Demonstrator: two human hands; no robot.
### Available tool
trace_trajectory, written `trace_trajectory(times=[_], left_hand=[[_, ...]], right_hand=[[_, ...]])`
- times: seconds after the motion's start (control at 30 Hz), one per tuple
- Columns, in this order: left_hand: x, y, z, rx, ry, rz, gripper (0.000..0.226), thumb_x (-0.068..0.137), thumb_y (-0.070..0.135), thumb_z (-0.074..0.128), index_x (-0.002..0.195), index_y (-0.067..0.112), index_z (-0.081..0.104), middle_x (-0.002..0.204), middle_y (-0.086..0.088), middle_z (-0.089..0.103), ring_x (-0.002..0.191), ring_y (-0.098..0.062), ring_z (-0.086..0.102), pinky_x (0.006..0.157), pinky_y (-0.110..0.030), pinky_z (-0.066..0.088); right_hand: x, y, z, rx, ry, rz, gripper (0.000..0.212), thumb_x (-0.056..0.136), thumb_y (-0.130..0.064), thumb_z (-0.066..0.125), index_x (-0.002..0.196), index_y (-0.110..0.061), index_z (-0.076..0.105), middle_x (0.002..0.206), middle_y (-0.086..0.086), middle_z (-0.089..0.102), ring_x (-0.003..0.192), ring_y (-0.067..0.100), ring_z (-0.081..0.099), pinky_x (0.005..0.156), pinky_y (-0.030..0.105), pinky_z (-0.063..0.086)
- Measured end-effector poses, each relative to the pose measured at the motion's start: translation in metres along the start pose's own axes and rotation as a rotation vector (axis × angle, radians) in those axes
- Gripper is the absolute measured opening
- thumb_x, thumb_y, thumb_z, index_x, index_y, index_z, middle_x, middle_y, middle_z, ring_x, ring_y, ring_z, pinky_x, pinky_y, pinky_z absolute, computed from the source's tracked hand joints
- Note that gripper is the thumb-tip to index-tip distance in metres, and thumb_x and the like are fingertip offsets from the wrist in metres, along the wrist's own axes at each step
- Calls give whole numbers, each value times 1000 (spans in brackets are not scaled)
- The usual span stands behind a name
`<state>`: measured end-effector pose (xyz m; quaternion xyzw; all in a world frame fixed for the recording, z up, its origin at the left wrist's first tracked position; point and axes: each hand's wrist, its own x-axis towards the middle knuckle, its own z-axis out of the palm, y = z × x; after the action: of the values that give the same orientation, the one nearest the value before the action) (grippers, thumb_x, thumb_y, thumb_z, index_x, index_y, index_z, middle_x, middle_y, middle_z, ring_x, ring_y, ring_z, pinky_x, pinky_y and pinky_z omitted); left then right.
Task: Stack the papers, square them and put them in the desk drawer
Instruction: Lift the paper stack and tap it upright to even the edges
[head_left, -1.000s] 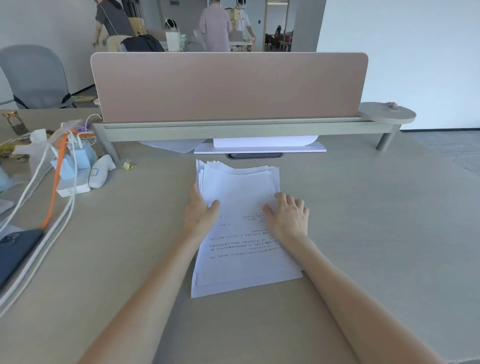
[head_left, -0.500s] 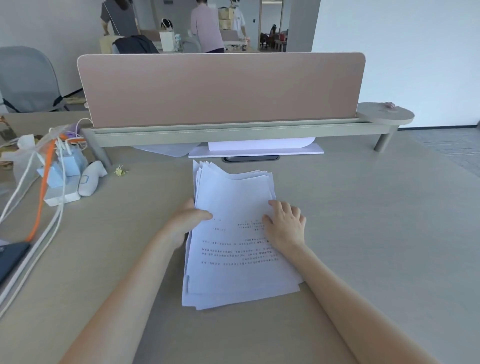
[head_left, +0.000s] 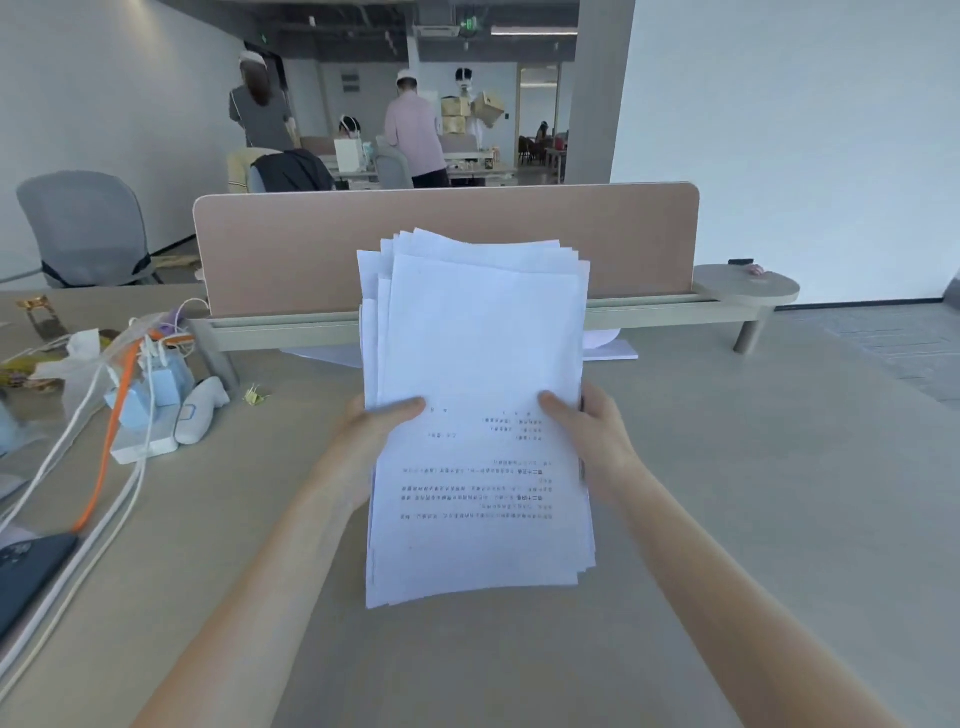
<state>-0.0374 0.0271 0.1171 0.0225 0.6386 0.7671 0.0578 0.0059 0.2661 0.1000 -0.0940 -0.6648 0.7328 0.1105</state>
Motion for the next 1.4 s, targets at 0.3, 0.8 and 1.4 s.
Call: trace_trajectory(times=[0.3, 0.8, 1.4], left_hand=[[-12, 38, 10, 5, 43, 287, 13, 87, 15, 73, 99, 20, 72, 89, 10, 80, 86, -12, 75, 79, -35, 57], [-7, 12, 5, 12, -88, 144, 30, 79, 26, 79, 108, 23, 73, 108, 4, 78, 102, -16, 73, 94, -41, 53], [3, 32, 13, 3, -114, 311, 17, 72, 23, 79, 87, 31, 78, 99, 9, 79, 96, -13, 75, 79, -31, 58]], right_hand=[[-15, -66, 14, -193, 110, -358, 16, 93, -20, 66, 89, -31, 56, 88, -13, 67, 80, 8, 65, 76, 31, 54], [-5, -54, 11, -54, 9, -357, 22, 97, -26, 64, 118, -31, 57, 115, -14, 70, 104, 2, 69, 84, 28, 55], [3, -95, 16, -35, -4, -460, 33, 96, -22, 66, 124, -8, 54, 115, -2, 69, 99, 8, 69, 80, 24, 55]])
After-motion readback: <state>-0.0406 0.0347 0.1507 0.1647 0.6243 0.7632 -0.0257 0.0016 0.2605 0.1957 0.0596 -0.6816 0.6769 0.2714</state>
